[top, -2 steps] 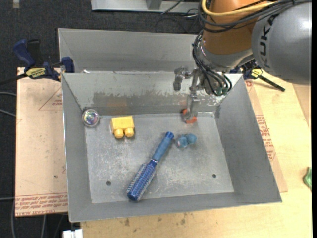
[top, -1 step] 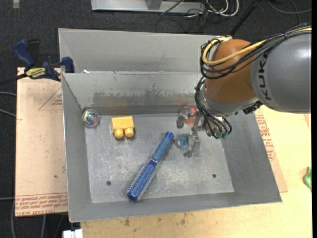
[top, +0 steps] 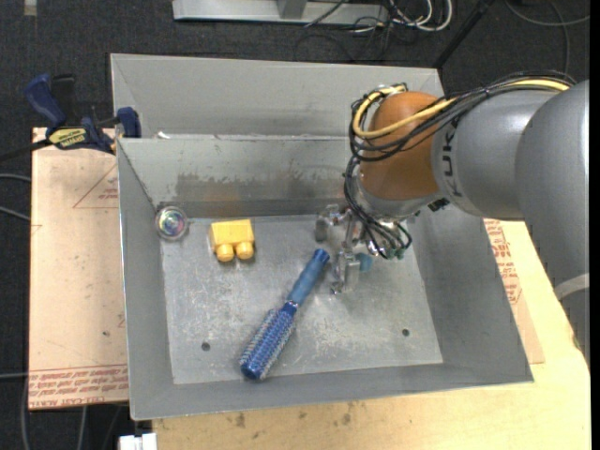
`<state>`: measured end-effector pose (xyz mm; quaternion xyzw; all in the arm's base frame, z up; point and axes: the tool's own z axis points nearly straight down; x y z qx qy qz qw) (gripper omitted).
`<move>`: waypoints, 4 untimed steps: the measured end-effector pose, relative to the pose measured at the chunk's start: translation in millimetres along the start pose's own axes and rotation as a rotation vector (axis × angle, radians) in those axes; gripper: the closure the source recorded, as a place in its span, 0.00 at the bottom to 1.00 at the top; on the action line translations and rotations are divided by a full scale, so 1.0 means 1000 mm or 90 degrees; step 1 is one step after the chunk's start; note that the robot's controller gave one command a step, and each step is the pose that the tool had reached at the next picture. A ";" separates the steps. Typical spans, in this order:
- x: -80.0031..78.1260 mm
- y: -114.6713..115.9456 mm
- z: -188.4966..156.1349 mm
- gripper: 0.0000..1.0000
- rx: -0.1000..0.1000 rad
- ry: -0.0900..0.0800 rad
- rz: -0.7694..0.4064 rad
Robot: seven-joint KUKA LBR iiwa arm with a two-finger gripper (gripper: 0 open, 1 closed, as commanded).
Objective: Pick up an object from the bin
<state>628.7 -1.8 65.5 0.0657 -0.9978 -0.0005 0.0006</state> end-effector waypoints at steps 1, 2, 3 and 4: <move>0.042 0.053 -0.004 0.00 -0.001 -0.001 -0.192; 0.041 0.051 -0.005 1.00 0.000 -0.002 -0.191; 0.070 0.049 -0.105 1.00 0.001 -0.006 -0.197; 0.061 0.045 -0.160 1.00 0.002 -0.006 -0.191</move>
Offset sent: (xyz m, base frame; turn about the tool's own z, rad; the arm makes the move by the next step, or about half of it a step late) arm -0.0485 0.0446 0.0045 -0.3014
